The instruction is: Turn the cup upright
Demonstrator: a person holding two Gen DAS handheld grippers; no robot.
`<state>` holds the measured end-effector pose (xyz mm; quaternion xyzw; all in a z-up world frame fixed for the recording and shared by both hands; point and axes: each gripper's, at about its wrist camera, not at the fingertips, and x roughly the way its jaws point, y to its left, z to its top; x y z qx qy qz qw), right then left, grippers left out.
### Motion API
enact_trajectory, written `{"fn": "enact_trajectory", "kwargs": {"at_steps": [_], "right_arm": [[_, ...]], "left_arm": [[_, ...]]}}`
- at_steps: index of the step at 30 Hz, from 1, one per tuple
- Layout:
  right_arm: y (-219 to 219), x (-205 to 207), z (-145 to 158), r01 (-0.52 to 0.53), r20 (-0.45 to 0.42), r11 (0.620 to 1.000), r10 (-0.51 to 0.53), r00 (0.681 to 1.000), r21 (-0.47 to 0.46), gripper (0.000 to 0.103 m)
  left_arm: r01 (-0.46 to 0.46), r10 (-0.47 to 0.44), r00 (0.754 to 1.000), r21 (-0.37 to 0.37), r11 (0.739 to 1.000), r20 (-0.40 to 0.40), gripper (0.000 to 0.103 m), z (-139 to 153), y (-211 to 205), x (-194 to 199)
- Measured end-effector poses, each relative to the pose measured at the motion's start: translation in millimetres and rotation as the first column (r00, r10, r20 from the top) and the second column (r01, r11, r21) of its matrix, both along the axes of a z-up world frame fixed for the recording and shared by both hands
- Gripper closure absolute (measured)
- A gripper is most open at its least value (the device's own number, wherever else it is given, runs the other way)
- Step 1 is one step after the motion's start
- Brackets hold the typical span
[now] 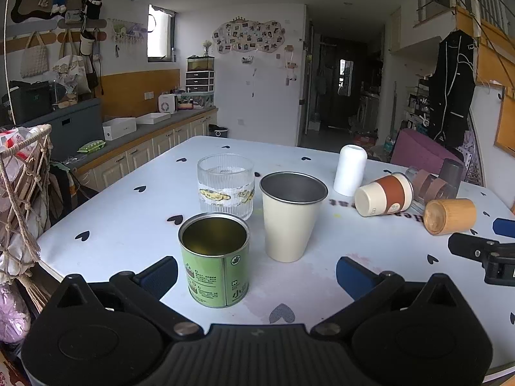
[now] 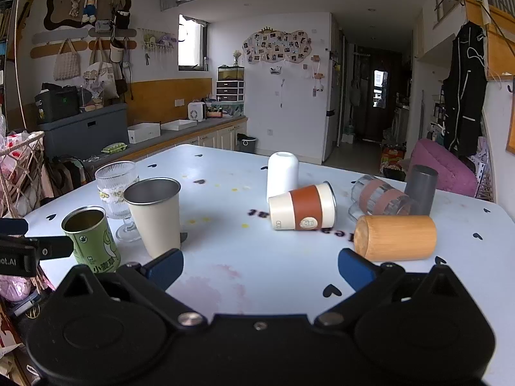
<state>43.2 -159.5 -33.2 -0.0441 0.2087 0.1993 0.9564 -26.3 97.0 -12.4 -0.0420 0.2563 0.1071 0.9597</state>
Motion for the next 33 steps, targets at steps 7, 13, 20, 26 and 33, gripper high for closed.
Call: {"fn": "enact_trajectory", "kwargs": {"at_steps": [7,13,20,26,33], "right_arm": [[0.2,0.6,-0.2,0.002,-0.002,1.0,-0.002,1.0,-0.001,0.0],[0.1,0.5,-0.2,0.002,-0.002,1.0,-0.002,1.0,-0.002,0.0],[0.1,0.5,0.0,0.002,-0.002,1.0,-0.002,1.0,-0.001,0.0],[0.3,0.5,0.1,0.001,-0.002,1.0,-0.001,1.0,-0.002,0.0],[0.3,0.5,0.0,0.002,-0.003,1.0,-0.002,1.0,-0.002,0.0]], "left_arm": [[0.0,0.0,1.0,0.0,1.0,-0.002,0.0,-0.3,-0.3,0.5],[-0.001,0.001,1.0,0.0,1.0,-0.003,0.0,-1.3,0.1,0.5],[0.0,0.0,1.0,-0.002,1.0,-0.007,0.0,-4.7,-1.4,0.3],[0.001,-0.001,1.0,-0.005,1.0,-0.01,0.0,-5.7,-1.9,1.1],[0.001,-0.001,1.0,-0.005,1.0,-0.011,0.0,-6.0,-2.6,2.0]]}}
